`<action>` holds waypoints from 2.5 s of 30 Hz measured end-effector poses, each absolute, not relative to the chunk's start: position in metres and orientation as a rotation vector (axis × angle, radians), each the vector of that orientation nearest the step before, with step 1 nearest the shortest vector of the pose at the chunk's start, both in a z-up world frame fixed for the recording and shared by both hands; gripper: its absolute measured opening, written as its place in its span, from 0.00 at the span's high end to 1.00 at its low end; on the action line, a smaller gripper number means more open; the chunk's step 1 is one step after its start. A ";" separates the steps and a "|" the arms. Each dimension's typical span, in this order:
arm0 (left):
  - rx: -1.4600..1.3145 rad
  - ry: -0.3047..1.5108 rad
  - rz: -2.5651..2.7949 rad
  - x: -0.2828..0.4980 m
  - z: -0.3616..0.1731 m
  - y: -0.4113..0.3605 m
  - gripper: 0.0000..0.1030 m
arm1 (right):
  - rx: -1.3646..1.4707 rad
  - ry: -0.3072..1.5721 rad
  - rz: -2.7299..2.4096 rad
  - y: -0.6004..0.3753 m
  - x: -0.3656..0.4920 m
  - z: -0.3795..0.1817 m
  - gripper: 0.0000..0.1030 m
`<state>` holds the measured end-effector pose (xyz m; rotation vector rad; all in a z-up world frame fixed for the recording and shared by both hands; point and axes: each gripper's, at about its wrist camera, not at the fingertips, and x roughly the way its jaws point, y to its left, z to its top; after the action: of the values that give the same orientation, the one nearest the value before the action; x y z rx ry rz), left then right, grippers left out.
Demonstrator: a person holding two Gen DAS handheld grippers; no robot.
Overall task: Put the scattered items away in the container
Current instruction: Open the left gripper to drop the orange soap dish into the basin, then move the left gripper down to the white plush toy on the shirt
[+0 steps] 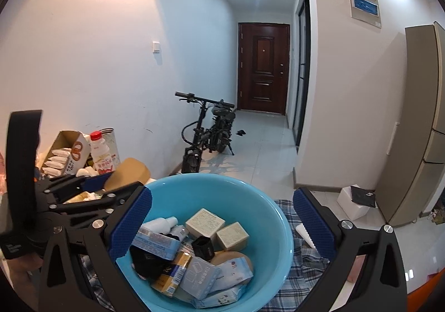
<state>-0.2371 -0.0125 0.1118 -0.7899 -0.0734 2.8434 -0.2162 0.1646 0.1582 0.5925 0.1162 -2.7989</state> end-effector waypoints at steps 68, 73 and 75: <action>-0.822 0.054 2.883 -0.222 0.118 0.012 0.00 | 0.570 0.085 -2.813 0.178 -0.211 0.170 0.00; -0.837 0.111 2.886 -0.198 0.112 0.029 0.00 | 0.534 0.029 -2.806 0.190 -0.206 0.178 0.00; -0.856 0.151 2.894 -0.188 0.107 0.034 0.00 | 0.522 -0.019 -2.796 0.194 -0.207 0.179 0.00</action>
<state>-0.1875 0.0341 0.1070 -0.8561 0.1508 2.8945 -0.2066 0.1945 0.1793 0.5225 -0.0190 -2.7960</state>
